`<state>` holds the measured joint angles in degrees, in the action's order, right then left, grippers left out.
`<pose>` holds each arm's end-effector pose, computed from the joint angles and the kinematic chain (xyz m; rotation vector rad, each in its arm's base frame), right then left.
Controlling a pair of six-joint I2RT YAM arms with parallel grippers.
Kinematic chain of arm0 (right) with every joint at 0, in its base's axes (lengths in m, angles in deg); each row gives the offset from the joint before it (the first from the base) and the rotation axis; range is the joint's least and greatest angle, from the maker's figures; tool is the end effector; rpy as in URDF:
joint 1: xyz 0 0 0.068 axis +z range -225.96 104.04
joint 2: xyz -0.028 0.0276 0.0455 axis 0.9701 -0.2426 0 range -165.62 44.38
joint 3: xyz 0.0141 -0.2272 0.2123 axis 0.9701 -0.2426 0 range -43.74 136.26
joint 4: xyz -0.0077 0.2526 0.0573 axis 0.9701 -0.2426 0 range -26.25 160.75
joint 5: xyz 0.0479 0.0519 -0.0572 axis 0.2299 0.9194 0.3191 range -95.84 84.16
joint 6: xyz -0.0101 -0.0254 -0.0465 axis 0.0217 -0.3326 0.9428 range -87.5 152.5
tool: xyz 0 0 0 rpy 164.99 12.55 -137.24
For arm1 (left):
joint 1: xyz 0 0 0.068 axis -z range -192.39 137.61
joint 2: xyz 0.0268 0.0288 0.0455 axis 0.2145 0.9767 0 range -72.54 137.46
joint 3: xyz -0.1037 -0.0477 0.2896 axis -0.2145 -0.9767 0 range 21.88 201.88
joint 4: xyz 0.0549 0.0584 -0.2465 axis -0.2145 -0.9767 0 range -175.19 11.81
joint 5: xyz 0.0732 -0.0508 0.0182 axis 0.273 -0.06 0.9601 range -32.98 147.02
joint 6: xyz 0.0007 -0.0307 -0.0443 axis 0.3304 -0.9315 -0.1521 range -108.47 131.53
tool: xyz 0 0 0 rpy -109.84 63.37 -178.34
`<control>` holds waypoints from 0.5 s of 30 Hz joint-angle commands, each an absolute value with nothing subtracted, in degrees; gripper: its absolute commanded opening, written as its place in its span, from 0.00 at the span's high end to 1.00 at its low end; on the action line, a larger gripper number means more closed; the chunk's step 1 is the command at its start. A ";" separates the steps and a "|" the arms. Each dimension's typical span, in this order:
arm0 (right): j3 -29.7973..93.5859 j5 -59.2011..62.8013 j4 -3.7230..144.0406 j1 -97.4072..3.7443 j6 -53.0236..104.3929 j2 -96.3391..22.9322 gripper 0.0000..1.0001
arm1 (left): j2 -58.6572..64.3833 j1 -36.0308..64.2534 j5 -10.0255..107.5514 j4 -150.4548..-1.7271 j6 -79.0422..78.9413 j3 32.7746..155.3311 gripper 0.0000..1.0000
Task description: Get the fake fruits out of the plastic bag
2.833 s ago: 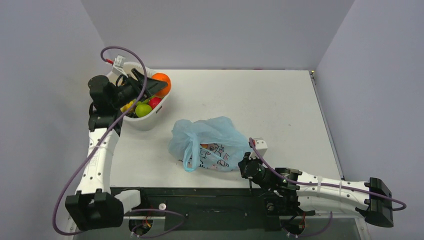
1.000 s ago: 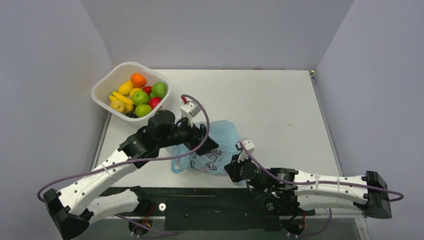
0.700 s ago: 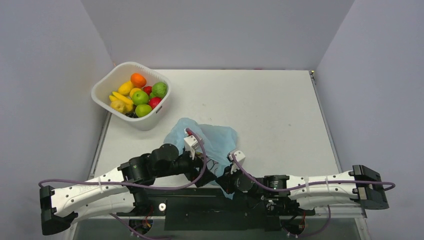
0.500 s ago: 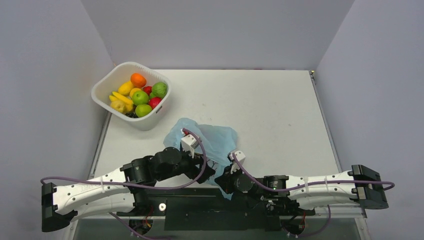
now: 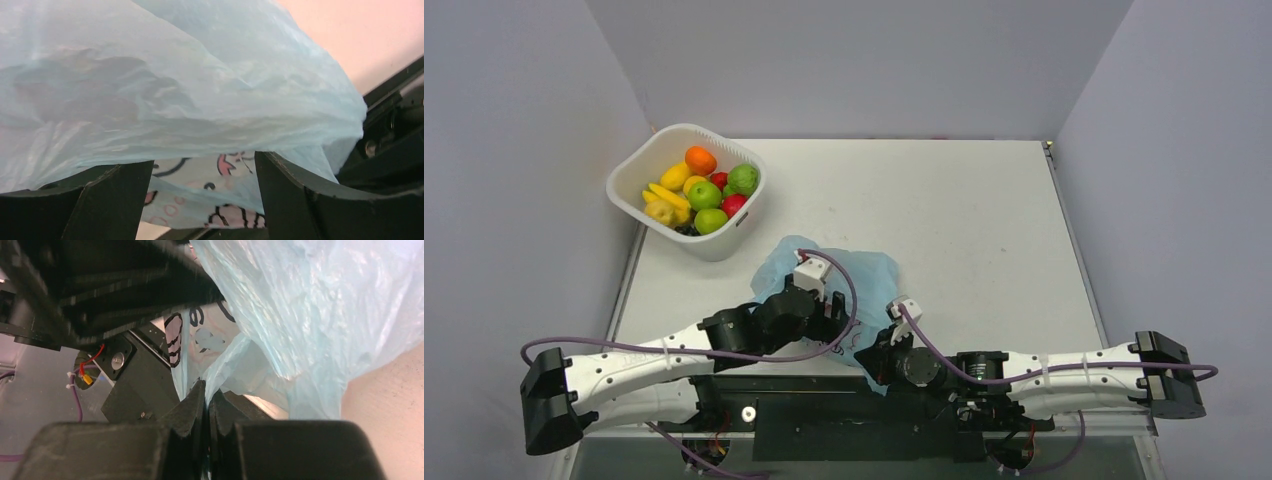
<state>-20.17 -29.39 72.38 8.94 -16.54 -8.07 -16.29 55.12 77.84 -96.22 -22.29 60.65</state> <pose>0.0294 0.1691 0.2407 -0.4028 2.1346 1.0336 0.0836 -0.1690 0.2880 0.4388 2.1681 -0.6206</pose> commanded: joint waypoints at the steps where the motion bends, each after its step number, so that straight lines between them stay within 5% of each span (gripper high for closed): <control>1: -20.46 -31.10 73.90 9.55 -17.48 -7.58 1.00 | -18.42 49.29 76.14 -87.11 -21.09 58.93 0.29; 6: -19.57 -31.16 73.50 9.65 -17.02 -8.07 1.00 | -16.28 41.53 61.95 -77.12 -22.53 57.15 0.30; 15: -19.49 -31.07 72.93 9.69 -16.61 -8.01 1.00 | -9.68 39.57 65.04 -82.36 -18.60 61.76 0.30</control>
<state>-20.25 -29.70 72.36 9.23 -16.62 -8.02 -9.91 40.52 64.84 -83.45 -21.22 57.50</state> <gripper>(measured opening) 0.004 0.697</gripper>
